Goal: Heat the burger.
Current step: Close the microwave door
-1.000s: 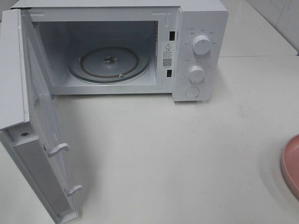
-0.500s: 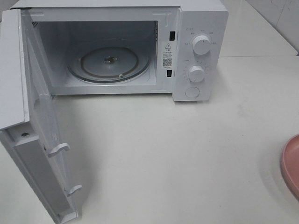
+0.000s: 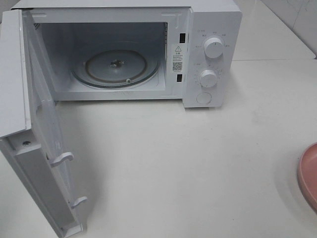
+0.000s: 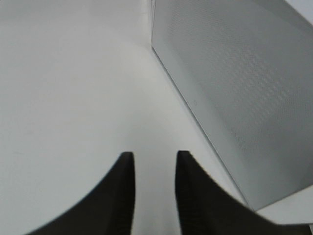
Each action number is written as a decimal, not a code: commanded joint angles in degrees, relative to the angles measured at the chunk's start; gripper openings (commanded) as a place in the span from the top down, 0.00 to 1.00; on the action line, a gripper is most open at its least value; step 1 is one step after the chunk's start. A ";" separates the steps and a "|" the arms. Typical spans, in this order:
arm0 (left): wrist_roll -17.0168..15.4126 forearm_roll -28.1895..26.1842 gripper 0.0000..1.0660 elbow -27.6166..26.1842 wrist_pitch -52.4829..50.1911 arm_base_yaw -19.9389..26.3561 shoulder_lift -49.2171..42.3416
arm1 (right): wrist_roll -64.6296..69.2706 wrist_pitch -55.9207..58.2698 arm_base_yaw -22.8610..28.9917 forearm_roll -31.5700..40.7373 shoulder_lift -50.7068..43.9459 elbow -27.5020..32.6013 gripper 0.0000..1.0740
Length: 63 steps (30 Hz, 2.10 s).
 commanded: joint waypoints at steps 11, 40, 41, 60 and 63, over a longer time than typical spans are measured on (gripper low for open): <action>1.55 3.90 1.00 6.13 -26.41 0.06 12.95 | -0.34 -0.92 -0.40 -0.23 -1.49 0.23 0.29; -14.15 28.71 1.00 17.30 -89.21 0.06 47.27 | -0.29 -0.92 -0.40 -0.23 -1.49 0.23 0.29; -16.56 32.43 1.00 17.30 -91.79 0.06 49.85 | -0.29 -0.92 -0.40 -0.23 -1.49 0.23 0.29; -16.67 24.81 1.00 16.44 -105.14 -13.92 65.66 | -0.29 -0.92 -0.40 -0.23 -1.49 0.23 0.29; -15.30 21.49 1.00 15.99 -105.71 -17.48 67.04 | -0.29 -0.92 -0.40 -0.23 -1.49 0.23 0.29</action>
